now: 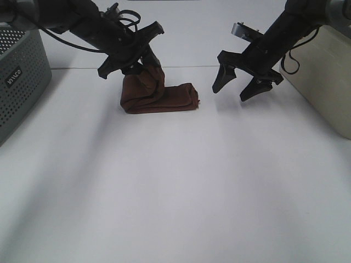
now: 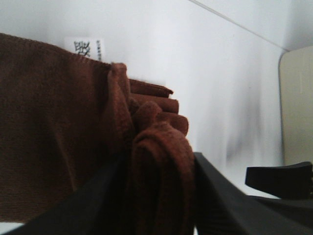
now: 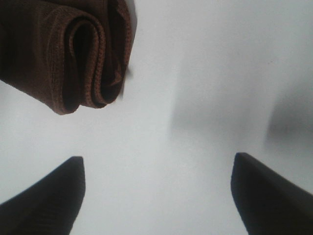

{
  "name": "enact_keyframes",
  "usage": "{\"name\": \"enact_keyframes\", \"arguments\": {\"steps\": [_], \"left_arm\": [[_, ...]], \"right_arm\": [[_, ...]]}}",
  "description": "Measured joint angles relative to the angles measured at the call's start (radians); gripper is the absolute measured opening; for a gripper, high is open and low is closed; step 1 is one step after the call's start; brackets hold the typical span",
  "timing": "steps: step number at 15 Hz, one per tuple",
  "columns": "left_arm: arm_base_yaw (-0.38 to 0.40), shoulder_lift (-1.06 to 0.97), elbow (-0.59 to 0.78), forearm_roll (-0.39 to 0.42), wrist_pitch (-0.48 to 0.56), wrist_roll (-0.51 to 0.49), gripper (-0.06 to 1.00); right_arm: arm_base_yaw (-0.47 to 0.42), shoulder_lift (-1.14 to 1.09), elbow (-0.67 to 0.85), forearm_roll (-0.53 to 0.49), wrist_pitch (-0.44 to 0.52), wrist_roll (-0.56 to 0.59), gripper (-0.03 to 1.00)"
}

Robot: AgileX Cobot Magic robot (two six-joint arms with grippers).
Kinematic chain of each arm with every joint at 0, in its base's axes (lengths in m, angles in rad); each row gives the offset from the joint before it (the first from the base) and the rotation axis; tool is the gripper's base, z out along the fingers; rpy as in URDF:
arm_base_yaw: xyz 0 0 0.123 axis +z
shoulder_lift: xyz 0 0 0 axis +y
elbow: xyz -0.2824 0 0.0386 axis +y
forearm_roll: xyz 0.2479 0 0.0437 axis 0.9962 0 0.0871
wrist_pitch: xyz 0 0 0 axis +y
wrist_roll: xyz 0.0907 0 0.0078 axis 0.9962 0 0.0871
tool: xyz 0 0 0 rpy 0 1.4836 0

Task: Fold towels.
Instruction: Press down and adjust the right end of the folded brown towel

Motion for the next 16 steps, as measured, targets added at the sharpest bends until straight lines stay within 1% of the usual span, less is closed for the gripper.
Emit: {"name": "enact_keyframes", "arguments": {"steps": [1, 3, 5, 7, 8, 9, 12, 13, 14, 16], "left_arm": [[-0.007, 0.006, 0.000, -0.043, -0.018, -0.001, 0.47], [-0.020, 0.014, 0.000, -0.089, -0.051, -0.001, 0.56], [-0.023, 0.012, 0.000, -0.109, -0.064, -0.001, 0.60], [-0.015, -0.005, 0.000, -0.108, -0.081, 0.007, 0.60], [-0.015, -0.005, 0.000, -0.108, -0.081, 0.007, 0.60], [0.012, -0.041, 0.000, -0.080, -0.104, 0.052, 0.60], [0.063, -0.104, 0.000, 0.028, -0.112, 0.106, 0.60], [0.081, -0.119, 0.000, 0.059, -0.113, 0.108, 0.60], [0.097, -0.133, 0.000, 0.087, -0.113, 0.109, 0.60], [0.113, -0.152, 0.000, 0.117, -0.113, 0.112, 0.60]], "right_arm": [[0.000, 0.000, 0.000, 0.000, 0.000, 0.000, 0.77], [0.000, 0.000, 0.000, 0.001, 0.000, 0.000, 0.77], [0.000, -0.001, 0.000, 0.024, 0.001, 0.000, 0.77], [0.000, -0.019, 0.000, 0.055, 0.001, -0.001, 0.77], [0.000, -0.019, 0.000, 0.055, 0.001, -0.001, 0.77], [0.000, -0.047, 0.000, 0.151, 0.001, -0.043, 0.77], [0.017, -0.053, -0.003, 0.441, -0.006, -0.165, 0.77], [0.036, -0.050, -0.003, 0.490, -0.023, -0.190, 0.77], [0.060, -0.043, -0.003, 0.512, -0.053, -0.207, 0.77], [0.122, -0.020, -0.003, 0.535, -0.134, -0.210, 0.77]]}}
